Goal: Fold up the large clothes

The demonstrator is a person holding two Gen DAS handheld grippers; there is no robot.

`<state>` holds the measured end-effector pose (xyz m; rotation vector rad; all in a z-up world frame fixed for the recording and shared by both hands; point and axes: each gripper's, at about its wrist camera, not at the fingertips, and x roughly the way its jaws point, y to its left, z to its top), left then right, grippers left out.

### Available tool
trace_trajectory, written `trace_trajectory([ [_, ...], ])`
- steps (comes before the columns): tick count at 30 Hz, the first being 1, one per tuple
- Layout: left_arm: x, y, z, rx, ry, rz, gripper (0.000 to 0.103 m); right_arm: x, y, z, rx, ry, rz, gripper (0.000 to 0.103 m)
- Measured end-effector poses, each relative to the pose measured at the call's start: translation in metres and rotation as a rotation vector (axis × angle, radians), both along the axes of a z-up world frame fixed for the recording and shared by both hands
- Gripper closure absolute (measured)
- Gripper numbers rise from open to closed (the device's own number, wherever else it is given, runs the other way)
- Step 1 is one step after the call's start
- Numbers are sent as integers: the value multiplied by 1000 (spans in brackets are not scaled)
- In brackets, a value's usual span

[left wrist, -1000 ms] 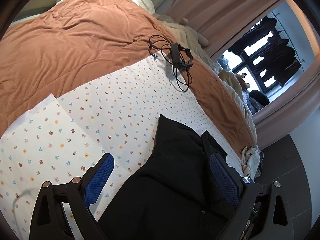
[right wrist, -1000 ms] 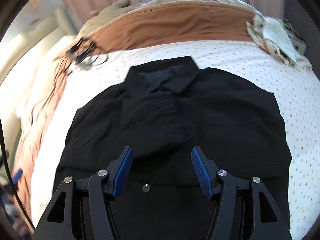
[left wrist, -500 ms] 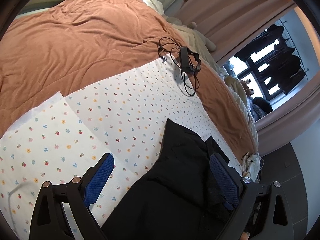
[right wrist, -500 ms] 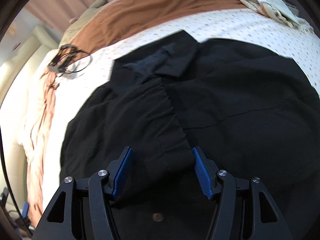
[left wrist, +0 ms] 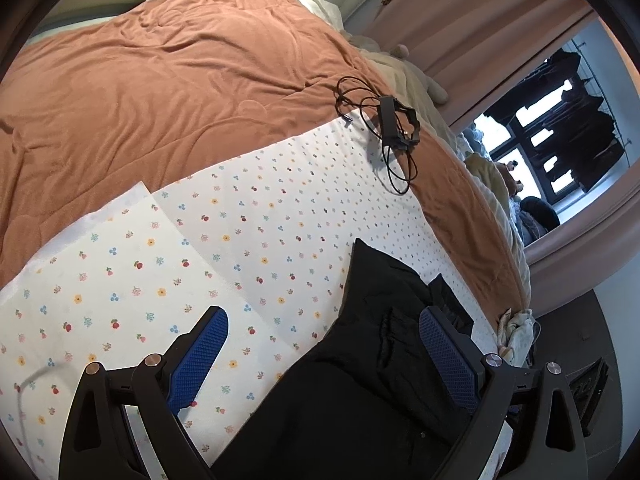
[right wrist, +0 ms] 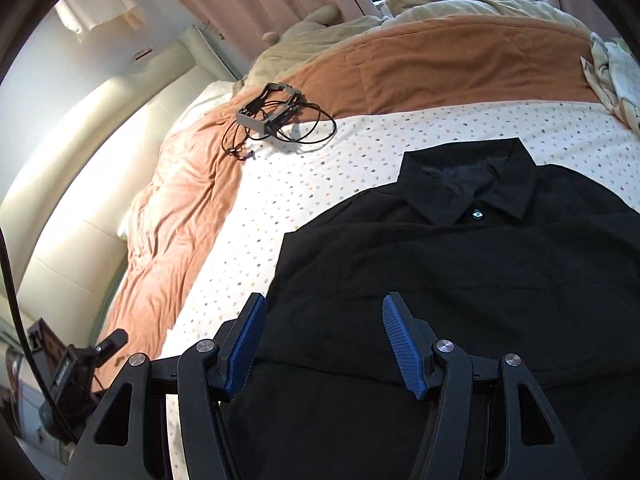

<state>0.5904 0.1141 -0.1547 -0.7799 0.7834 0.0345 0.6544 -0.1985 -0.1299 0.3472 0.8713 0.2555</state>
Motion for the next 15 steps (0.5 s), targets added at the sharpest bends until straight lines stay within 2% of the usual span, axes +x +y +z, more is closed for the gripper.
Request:
trace_trajectory([
  [5,3,-19,11,35,-20,-52,6,-16,-31,-8,-47,23,-42,42],
  [8,-1,-37,24,76,-36,-88,6,-36,-61,-6,-114,13,-99,42],
  [11,-8,-56,37,80,-58,-141,6,-59,-96,0,-140,12,-151,42],
  [15,-27,-79,63,195,-94,-183,6,-93,-136,10,-146,8,-201,42],
])
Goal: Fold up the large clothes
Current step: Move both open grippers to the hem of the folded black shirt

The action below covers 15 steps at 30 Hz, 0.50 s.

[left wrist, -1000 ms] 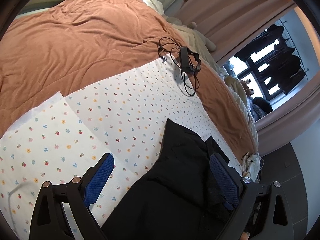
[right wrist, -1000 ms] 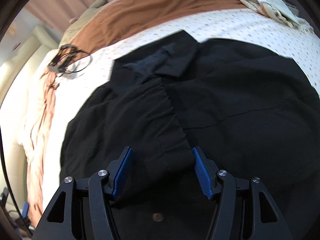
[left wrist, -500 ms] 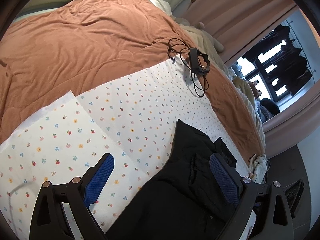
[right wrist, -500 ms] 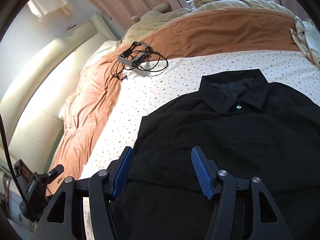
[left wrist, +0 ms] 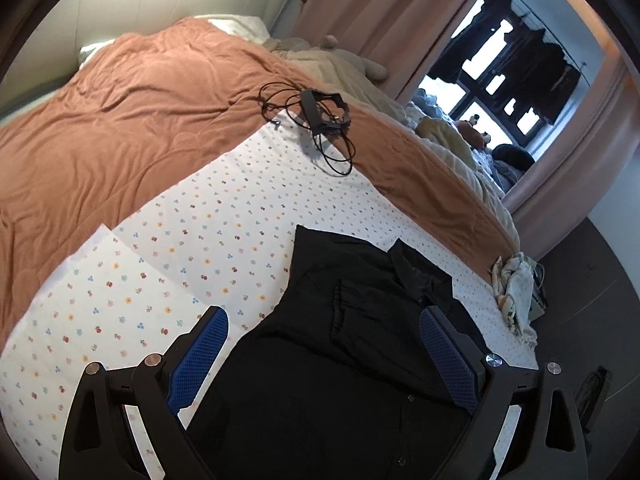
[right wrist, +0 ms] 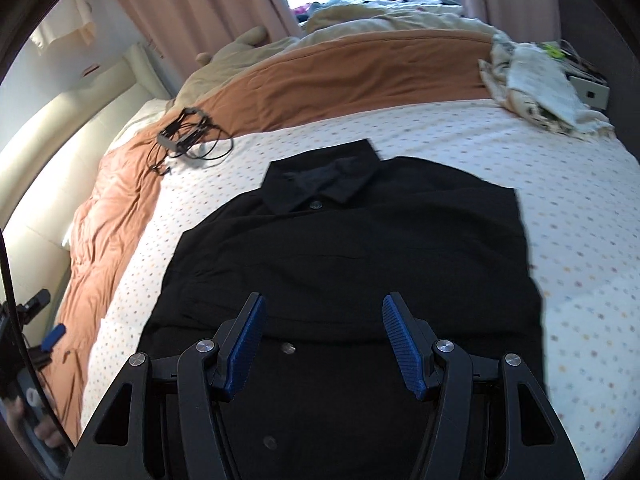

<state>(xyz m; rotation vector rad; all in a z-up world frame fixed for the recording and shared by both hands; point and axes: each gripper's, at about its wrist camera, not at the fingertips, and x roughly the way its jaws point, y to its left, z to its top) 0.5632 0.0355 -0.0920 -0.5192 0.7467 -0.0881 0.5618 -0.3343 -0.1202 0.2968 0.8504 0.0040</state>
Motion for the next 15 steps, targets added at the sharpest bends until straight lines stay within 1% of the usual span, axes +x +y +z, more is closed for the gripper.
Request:
trace_trajectory([
  [3,-18,-12,12,54,-22,-56,6,-29,-24,8,24,-14,-12,42],
  [5,-38,-20,17,103,-40,-87,6,-48,-35,14,10,-13,-23,41],
  [6,-48,-22,19,126,-51,-99,6,-57,-38,17,-5,-15,-22,38],
  [8,-67,-23,20,156,-62,-117,6,-78,-46,24,-31,-32,-16,14],
  [10,-82,-20,21,161,-56,-144,6,-96,-53,31,-48,-50,-22,5],
  [13,-106,-12,25,162,-62,-142,6,-125,-64,42,-50,-74,-20,0],
  [15,-124,-8,31,173,-77,-146,6,-143,-71,47,-54,-92,-25,0],
])
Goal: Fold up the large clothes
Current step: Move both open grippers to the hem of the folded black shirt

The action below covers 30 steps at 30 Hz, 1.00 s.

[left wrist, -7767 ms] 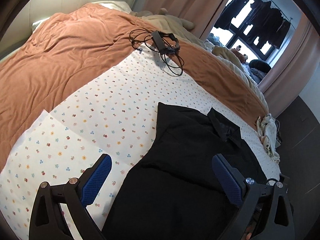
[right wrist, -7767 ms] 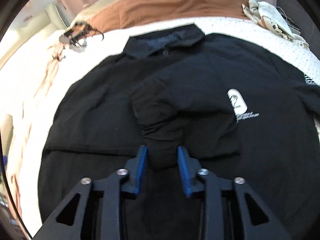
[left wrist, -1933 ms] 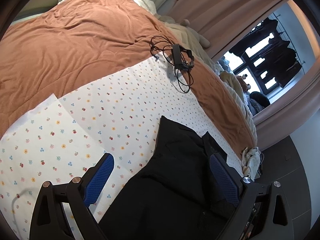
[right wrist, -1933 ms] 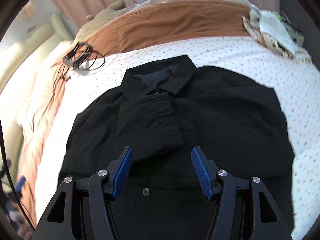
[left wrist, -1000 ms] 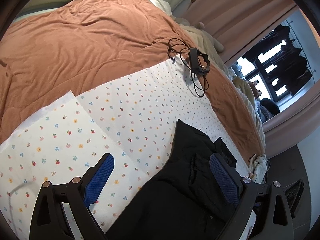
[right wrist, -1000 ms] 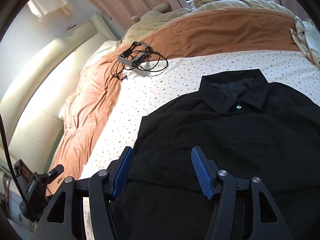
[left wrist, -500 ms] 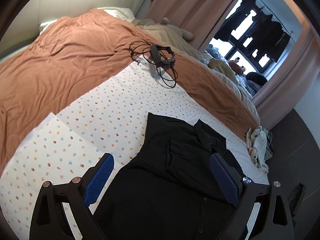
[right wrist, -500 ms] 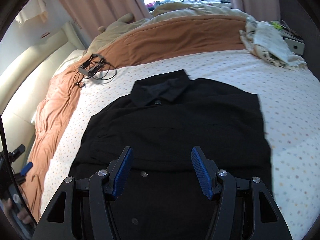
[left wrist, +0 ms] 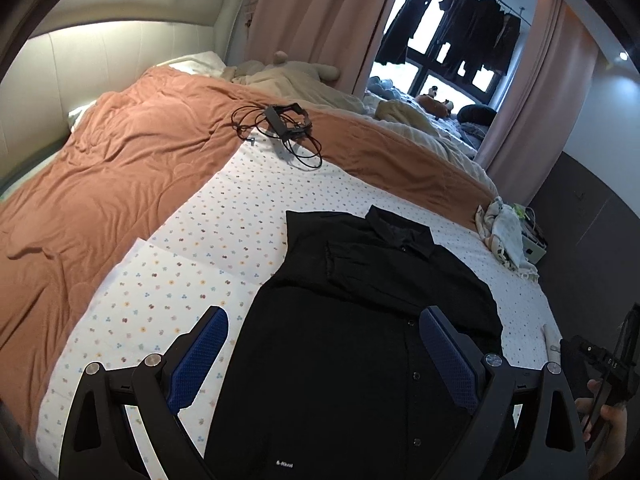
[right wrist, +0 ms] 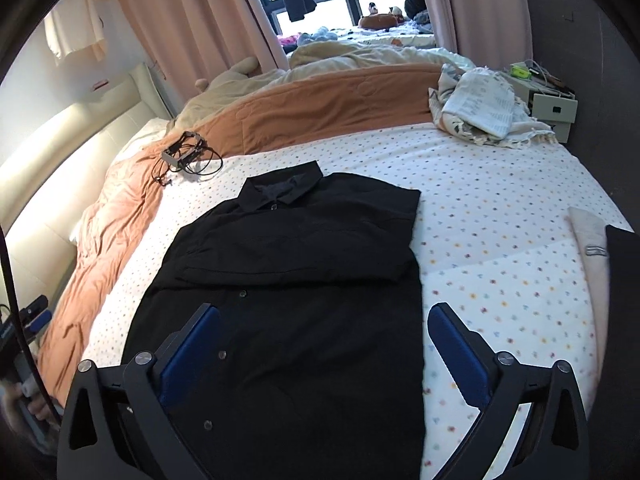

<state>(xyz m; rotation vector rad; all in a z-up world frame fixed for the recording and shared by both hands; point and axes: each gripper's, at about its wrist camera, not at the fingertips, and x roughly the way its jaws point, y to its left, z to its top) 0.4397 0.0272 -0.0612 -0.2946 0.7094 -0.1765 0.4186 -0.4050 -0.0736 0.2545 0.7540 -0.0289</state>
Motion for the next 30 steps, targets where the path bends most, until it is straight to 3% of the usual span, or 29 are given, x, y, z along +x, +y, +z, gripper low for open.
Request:
trace_trajectory([
  [11,-104,29,14,14,-72,-1,6,-96,3,-8,-26,-45,-6,0],
  [18,-162,48,11,15,-97,5,6,-156,0,-28,20,-56,-40,0],
  [30,-219,64,-27,-56,-70,-14,6,-238,-17,-69,149,-60,-75,1],
])
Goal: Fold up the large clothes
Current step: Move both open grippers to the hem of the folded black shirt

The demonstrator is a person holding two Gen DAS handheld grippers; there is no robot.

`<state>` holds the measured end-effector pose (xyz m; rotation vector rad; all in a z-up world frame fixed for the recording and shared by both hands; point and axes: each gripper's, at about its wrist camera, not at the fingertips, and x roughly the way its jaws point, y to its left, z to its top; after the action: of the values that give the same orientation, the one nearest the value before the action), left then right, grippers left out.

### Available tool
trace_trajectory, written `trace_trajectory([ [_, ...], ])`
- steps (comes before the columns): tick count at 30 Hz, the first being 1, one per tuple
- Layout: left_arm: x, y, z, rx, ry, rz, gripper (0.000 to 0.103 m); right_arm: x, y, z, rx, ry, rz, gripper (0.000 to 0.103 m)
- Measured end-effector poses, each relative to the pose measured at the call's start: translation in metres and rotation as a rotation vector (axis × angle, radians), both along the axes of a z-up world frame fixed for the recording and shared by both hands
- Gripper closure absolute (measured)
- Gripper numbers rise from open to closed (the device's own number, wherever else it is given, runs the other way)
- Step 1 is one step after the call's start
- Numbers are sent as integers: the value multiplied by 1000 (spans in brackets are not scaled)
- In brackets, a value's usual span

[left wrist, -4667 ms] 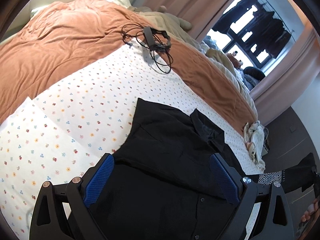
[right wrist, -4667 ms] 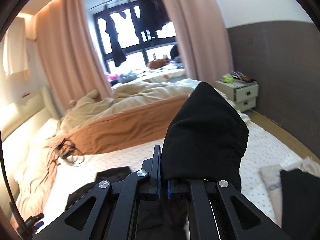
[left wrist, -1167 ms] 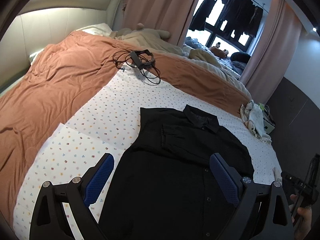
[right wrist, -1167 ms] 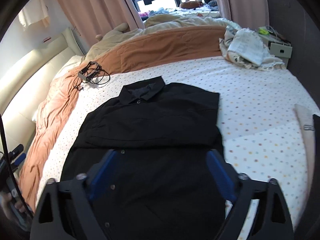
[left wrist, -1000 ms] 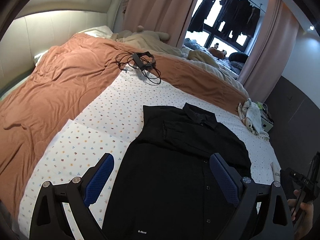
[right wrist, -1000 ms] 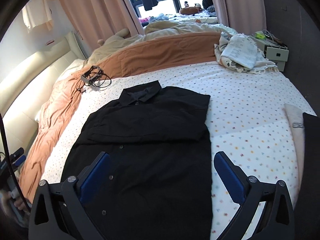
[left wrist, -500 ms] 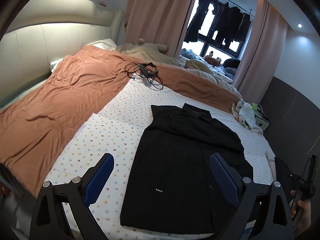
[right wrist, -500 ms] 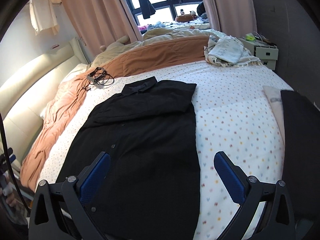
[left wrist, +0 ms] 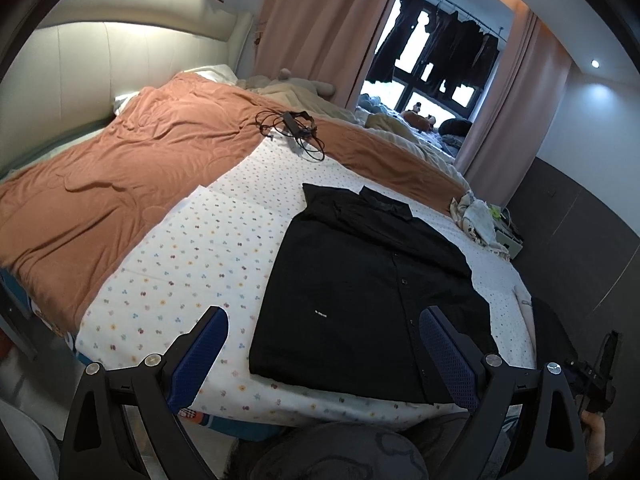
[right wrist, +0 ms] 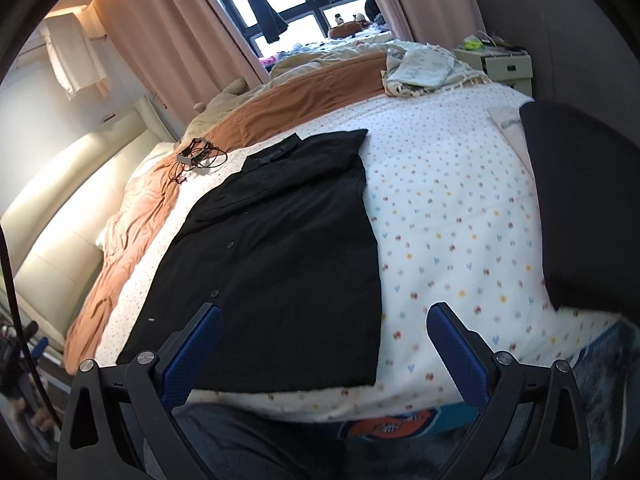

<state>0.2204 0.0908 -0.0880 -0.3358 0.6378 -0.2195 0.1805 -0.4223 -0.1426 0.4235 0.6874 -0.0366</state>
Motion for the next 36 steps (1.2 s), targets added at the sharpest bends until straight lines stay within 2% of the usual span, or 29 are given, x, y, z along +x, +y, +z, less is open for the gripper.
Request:
trace_trajectory([
  [4,-6,0,-19,-31,33,-16,6,-14,-7,-21,56,18,-22,9],
  [8,-8,-1,-35,-31,58,-12,6,-22,-12,-45,147,31,-18,15],
  [13,3,5,-61,-83,122,-3,22,-17,-14,-79,266,66,8,21],
  [18,30,10,-91,-147,212,-4,35,-1,-16,-104,339,101,8,28],
  [22,48,11,-114,-182,278,-22,43,10,-18,-116,382,108,0,29],
  [28,70,14,-145,-178,360,0,45,23,-20,-132,467,112,2,34],
  [30,76,17,-155,-198,387,2,47,26,-20,-135,476,108,10,35],
  [31,78,19,-158,-206,389,7,50,29,-20,-136,486,105,15,35],
  [36,88,26,-160,-252,395,1,50,38,-21,-137,522,102,27,35],
])
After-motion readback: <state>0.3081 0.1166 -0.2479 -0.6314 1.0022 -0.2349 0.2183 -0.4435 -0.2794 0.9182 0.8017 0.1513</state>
